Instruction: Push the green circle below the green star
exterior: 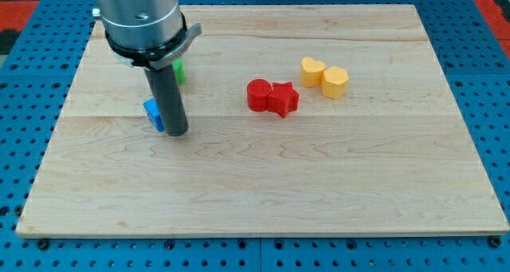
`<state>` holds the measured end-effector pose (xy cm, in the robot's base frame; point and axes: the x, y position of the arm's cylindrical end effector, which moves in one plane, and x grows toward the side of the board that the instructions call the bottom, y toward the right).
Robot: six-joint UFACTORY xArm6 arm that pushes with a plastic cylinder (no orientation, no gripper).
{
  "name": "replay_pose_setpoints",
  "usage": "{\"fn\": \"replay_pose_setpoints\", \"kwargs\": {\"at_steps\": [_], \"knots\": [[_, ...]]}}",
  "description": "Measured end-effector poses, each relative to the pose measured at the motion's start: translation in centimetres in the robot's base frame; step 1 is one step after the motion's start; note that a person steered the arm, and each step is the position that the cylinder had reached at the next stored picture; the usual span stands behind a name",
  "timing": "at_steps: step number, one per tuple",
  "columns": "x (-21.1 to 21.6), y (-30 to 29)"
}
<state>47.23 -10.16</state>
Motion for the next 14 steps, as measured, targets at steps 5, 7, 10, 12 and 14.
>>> {"fn": "replay_pose_setpoints", "kwargs": {"at_steps": [5,7,10,12,14], "knots": [[2.2,12.3],[1.0,7.4],[-12.5,7.6],[-12.2,0.4],[-12.0,-2.3]]}}
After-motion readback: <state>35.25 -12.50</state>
